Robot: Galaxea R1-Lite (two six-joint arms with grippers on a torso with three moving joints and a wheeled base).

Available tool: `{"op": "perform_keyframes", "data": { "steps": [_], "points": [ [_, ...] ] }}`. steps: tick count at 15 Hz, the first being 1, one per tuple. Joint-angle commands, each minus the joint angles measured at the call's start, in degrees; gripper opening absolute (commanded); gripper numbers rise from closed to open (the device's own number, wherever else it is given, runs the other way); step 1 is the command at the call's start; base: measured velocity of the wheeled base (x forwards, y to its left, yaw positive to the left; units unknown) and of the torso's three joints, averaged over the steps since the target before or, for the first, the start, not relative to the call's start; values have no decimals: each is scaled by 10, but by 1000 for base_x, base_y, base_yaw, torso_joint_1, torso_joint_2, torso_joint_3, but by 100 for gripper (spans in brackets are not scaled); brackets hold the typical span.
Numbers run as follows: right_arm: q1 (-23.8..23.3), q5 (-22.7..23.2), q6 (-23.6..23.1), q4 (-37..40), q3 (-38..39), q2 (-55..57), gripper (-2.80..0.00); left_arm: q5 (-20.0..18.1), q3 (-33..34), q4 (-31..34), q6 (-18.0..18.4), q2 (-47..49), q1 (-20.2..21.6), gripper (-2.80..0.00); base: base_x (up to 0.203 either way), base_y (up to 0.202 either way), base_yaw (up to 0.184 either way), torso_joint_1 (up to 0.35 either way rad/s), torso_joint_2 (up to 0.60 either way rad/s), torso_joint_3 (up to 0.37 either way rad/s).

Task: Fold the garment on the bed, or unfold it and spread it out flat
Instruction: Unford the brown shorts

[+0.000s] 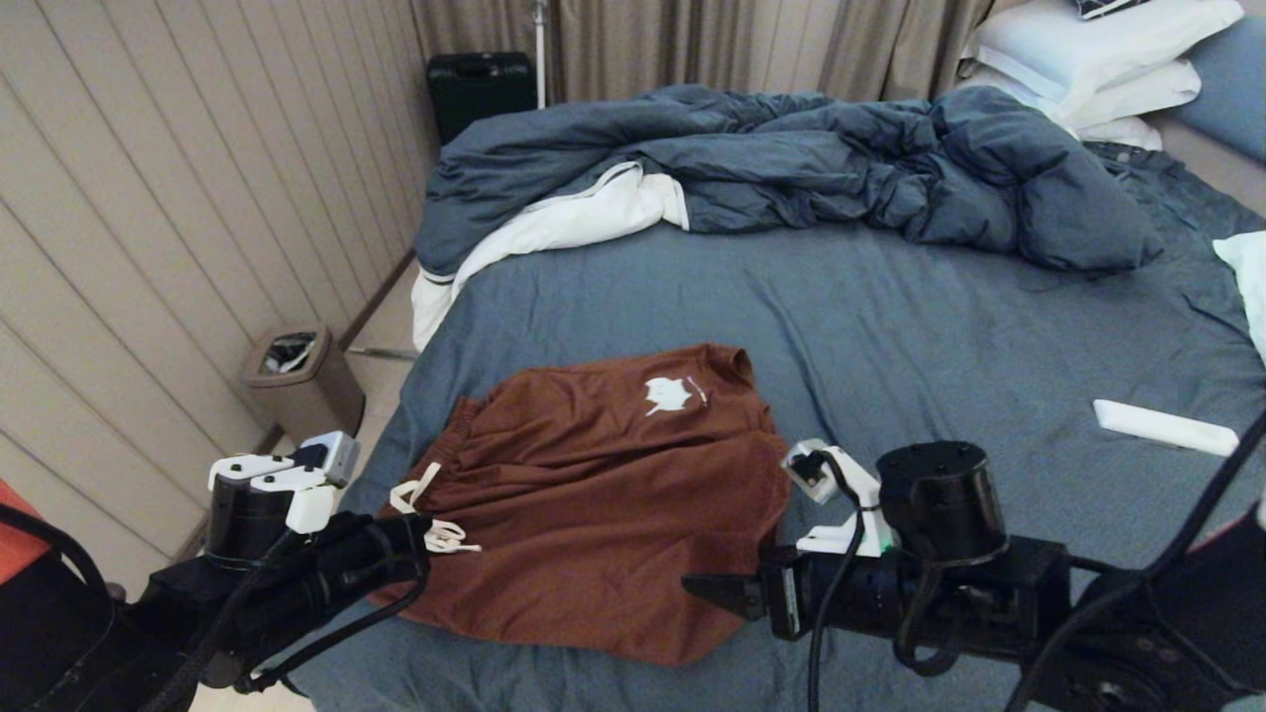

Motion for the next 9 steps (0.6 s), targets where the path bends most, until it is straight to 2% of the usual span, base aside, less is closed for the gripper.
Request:
{"op": "perform_keyframes", "data": {
  "steps": [1,6,9],
  "points": [
    [2,-3,-3,-37,0,92,0,1,0,-3,-1,-1,0,-280,0,0,0,0,0,0],
    [3,-13,-11,-57,9,107,0,1,0,-3,-2,-1,1,-280,0,0,0,0,0,0],
    [5,-13,-34,-59,33,101,0,8,-1,-3,-2,1,0,-280,0,0,0,0,0,0]
  ]
}}
